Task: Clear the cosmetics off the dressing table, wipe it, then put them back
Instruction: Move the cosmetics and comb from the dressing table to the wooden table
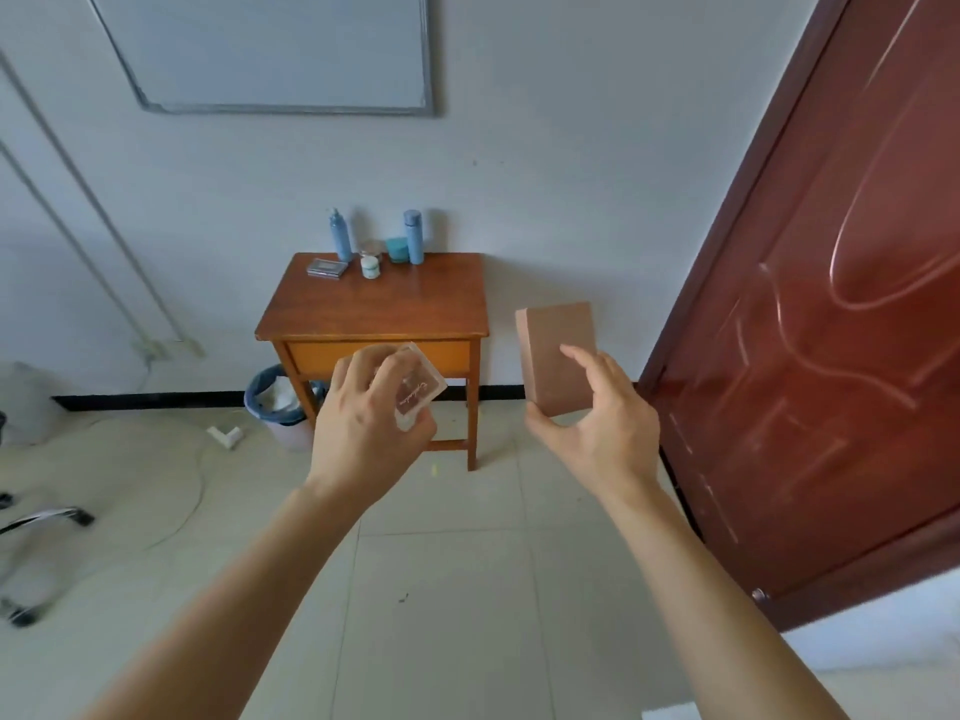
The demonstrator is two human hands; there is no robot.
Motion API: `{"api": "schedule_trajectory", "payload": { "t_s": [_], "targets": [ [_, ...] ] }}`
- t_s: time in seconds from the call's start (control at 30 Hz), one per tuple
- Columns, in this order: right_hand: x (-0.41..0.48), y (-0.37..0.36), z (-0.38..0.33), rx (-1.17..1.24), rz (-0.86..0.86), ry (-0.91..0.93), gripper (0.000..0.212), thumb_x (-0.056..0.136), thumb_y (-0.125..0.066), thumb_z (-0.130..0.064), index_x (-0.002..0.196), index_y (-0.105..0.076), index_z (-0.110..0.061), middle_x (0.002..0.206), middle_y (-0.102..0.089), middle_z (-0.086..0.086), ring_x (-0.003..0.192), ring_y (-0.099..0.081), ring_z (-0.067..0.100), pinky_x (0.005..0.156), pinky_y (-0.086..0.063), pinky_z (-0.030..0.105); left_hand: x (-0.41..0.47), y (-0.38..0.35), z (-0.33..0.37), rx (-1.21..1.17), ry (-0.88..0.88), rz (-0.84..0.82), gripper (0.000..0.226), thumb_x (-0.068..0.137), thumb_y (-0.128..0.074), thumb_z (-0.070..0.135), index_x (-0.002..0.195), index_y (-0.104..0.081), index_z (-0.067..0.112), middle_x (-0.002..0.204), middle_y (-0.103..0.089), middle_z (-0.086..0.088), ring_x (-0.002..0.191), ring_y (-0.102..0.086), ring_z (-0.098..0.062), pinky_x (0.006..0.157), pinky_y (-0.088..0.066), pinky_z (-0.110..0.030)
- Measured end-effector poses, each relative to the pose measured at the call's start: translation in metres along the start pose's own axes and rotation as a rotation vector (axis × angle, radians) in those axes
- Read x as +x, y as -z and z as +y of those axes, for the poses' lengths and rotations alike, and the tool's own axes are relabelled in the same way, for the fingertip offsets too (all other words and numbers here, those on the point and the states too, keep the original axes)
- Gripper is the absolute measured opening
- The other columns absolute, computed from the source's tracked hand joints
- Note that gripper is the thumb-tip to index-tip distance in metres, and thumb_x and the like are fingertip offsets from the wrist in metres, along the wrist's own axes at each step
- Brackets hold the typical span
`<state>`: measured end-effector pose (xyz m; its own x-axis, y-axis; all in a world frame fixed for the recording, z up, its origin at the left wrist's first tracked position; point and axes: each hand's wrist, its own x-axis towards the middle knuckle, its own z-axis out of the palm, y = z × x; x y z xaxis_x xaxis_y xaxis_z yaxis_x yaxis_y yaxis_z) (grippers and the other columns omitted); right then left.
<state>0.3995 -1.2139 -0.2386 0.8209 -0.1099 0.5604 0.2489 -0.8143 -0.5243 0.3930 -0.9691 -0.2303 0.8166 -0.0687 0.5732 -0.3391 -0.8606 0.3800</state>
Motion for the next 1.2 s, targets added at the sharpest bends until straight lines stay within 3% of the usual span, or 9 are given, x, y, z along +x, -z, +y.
{"api": "schedule_trajectory", "payload": {
  "t_s": [0.17, 0.33, 0.43, 0.67, 0.9, 1.2],
  "targets": [
    [0.039, -0.071, 0.013, 0.024, -0.122, 0.011, 0.067, 0.067, -0.075, -0.051, 0.128, -0.058, -0.028, 0.115, -0.061, -0.011, 0.091, -0.064, 0.011, 0.067, -0.055, 0.035, 0.043, -0.04, -0.055, 0.015, 0.04, -0.042, 0.06, 0.067, -0.083, 0.02, 0.122, -0.057, 0.019, 0.124, -0.055, -0.001, 0.11, -0.048, -0.023, 0.074, -0.04, -0.026],
    [0.11, -0.146, 0.045, 0.045, -0.152, 0.006, 0.067, 0.069, -0.076, -0.051, 0.129, -0.056, -0.03, 0.121, -0.061, -0.012, 0.097, -0.064, 0.01, 0.07, -0.055, 0.032, 0.112, -0.099, -0.1, 0.059, 0.008, -0.081, 0.06, 0.069, -0.081, 0.02, 0.124, -0.056, 0.019, 0.125, -0.054, -0.002, 0.11, -0.05, -0.025, 0.07, -0.047, -0.031],
    [0.171, -0.185, 0.065, 0.053, -0.162, 0.012, 0.067, 0.069, -0.075, -0.053, 0.129, -0.055, -0.031, 0.119, -0.061, -0.011, 0.097, -0.064, 0.012, 0.07, -0.055, 0.031, 0.168, -0.13, -0.118, 0.098, 0.033, -0.099, 0.061, 0.067, -0.082, 0.023, 0.123, -0.057, 0.02, 0.123, -0.055, -0.002, 0.109, -0.051, -0.025, 0.065, -0.042, -0.028],
    [0.317, -0.261, 0.085, 0.125, -0.198, 0.016, 0.07, 0.07, -0.066, -0.059, 0.132, -0.051, -0.031, 0.12, -0.061, -0.009, 0.096, -0.064, 0.013, 0.074, -0.057, 0.033, 0.294, -0.173, -0.163, 0.207, 0.047, -0.102, 0.066, 0.063, -0.085, 0.025, 0.122, -0.055, 0.024, 0.124, -0.058, -0.002, 0.11, -0.052, -0.026, 0.074, -0.05, -0.035],
    [0.386, -0.346, 0.101, 0.106, -0.277, 0.039, 0.07, 0.071, -0.067, -0.062, 0.132, -0.049, -0.033, 0.119, -0.06, -0.011, 0.094, -0.062, 0.01, 0.072, -0.056, 0.027, 0.357, -0.226, -0.224, 0.167, 0.126, -0.134, 0.065, 0.066, -0.085, 0.023, 0.123, -0.056, 0.024, 0.125, -0.058, -0.001, 0.112, -0.053, -0.024, 0.075, -0.044, -0.027],
    [0.45, -0.472, 0.141, -0.074, -0.433, -0.076, 0.074, 0.072, -0.064, -0.069, 0.135, -0.043, -0.035, 0.127, -0.058, -0.008, 0.101, -0.062, 0.014, 0.075, -0.048, 0.023, 0.43, -0.33, -0.341, 0.087, 0.166, -0.357, 0.06, 0.067, -0.082, 0.018, 0.122, -0.059, 0.019, 0.125, -0.058, -0.001, 0.112, -0.054, -0.025, 0.078, -0.051, -0.032]
  ]
}}
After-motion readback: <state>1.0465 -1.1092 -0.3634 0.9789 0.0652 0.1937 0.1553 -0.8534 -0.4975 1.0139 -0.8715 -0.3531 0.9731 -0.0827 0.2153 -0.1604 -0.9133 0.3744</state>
